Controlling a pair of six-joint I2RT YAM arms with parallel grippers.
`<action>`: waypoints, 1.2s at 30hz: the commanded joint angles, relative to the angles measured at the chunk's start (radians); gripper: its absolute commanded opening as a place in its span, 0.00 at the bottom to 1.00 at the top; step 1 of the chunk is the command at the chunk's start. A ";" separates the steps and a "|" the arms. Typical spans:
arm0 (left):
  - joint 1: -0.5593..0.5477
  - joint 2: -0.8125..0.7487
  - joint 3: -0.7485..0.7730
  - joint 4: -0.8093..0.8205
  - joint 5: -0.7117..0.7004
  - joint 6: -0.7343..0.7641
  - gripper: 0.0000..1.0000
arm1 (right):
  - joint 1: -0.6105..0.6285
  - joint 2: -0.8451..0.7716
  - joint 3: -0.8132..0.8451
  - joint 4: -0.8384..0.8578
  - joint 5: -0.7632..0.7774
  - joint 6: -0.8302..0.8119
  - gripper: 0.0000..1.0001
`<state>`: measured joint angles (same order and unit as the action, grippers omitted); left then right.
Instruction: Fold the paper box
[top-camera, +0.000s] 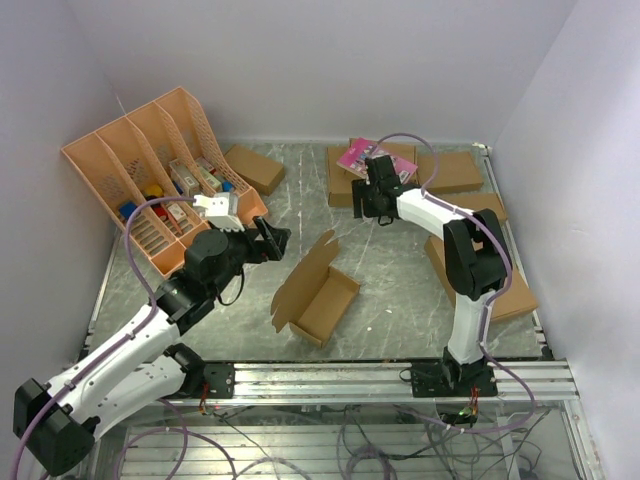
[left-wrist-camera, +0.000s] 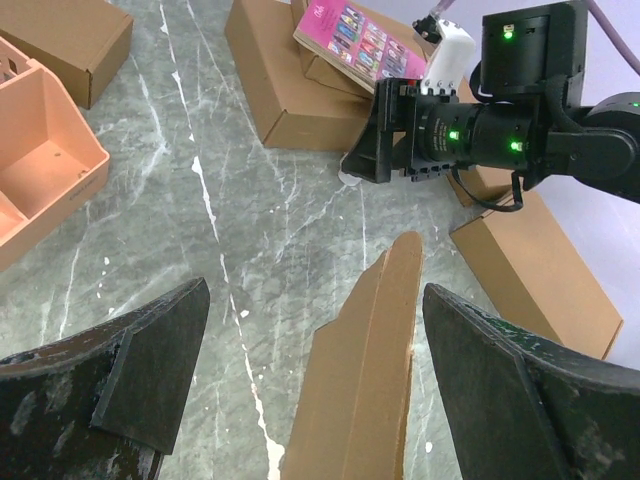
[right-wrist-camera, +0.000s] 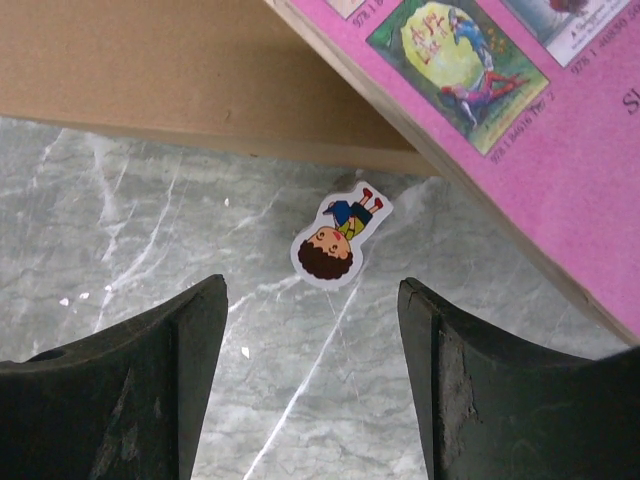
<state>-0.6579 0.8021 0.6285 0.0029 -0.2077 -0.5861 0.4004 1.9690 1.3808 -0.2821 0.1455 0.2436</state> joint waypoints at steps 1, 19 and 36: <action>0.006 -0.020 -0.017 0.017 -0.032 -0.013 0.98 | 0.000 0.060 0.066 -0.034 0.057 0.028 0.68; 0.007 -0.054 -0.018 -0.024 -0.054 -0.011 0.98 | -0.012 0.123 0.013 0.018 0.085 -0.014 0.24; 0.006 -0.056 0.014 -0.006 0.189 0.077 1.00 | -0.113 -0.437 -0.342 0.038 -0.781 -0.620 0.00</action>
<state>-0.6571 0.7589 0.6197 -0.0189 -0.1101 -0.5556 0.3443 1.5978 1.0374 -0.1696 -0.1543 -0.1047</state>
